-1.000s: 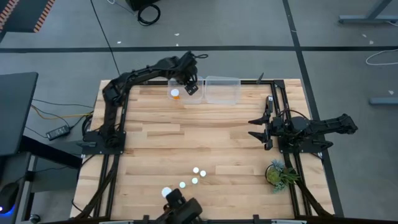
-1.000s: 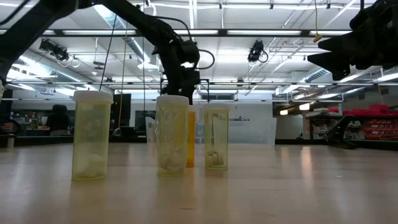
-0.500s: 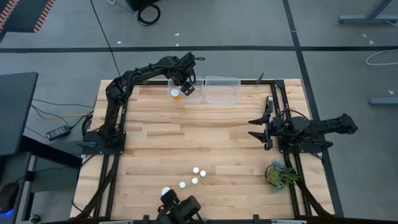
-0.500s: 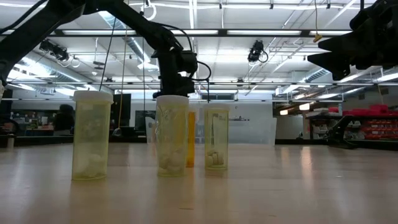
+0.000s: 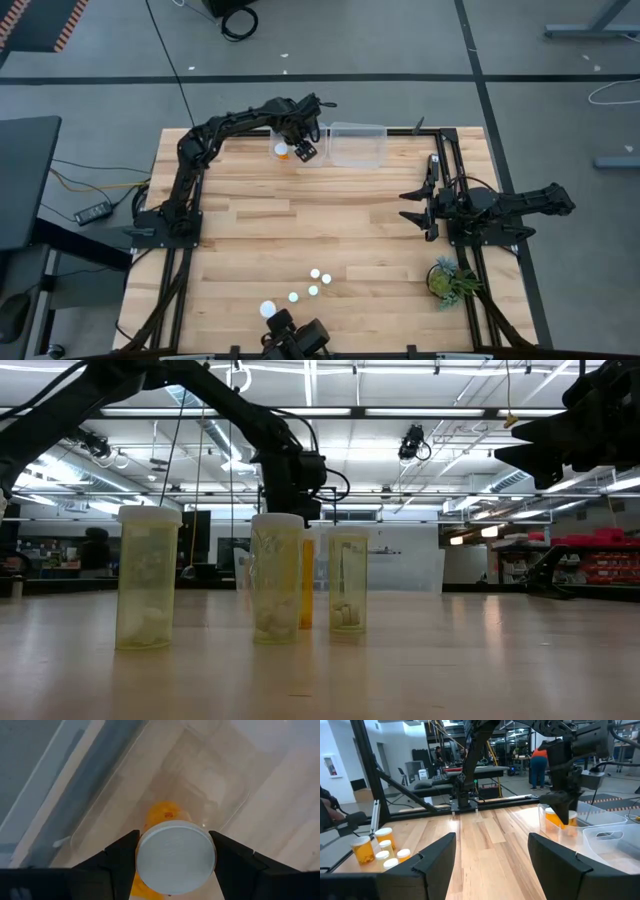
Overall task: Pick and place medicine bottles into bin by pill shape (circle, oval)
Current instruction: Put the large orange pill bottle into the left transparent bin
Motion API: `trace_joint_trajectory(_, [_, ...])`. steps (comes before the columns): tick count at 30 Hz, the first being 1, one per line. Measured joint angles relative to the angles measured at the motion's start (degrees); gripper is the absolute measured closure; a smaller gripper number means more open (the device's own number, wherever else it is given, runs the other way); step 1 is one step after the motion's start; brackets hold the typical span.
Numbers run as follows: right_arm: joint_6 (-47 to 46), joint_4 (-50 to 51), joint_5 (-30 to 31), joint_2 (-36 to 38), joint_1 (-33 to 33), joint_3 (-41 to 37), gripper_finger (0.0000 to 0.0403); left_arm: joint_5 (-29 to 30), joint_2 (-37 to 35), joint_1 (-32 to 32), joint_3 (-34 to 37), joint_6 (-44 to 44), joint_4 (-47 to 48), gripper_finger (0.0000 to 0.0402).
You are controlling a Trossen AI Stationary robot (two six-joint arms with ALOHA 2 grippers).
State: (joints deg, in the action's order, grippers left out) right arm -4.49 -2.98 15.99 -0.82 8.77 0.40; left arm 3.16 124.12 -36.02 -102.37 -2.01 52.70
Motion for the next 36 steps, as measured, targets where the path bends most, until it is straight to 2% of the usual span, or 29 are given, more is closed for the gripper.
trace_joint_trajectory(6, [0.0,0.0,0.0,0.0,0.0,0.0,0.0148,0.0,0.0,0.0,0.0,-2.3,-0.1,0.0168])
trace_joint_trajectory(16, [0.0,0.0,0.0,0.0,0.0,0.0,0.0148,0.0,0.0,0.3,0.0,-3.6,-0.2,0.0131])
trace_joint_trajectory(23, [0.0,0.0,0.0,0.0,0.0,0.0,0.0148,0.0,-0.2,0.3,-0.1,-4.7,-0.2,0.012])
trace_joint_trajectory(28, [0.0,0.0,0.0,0.0,0.0,0.0,0.0148,0.0,-0.3,0.3,-3.5,-5.0,2.3,0.012])
trace_joint_trajectory(36, [0.0,0.0,0.0,0.0,0.0,0.0,0.0148,0.0,-0.3,2.4,-13.6,-5.2,8.4,0.012])
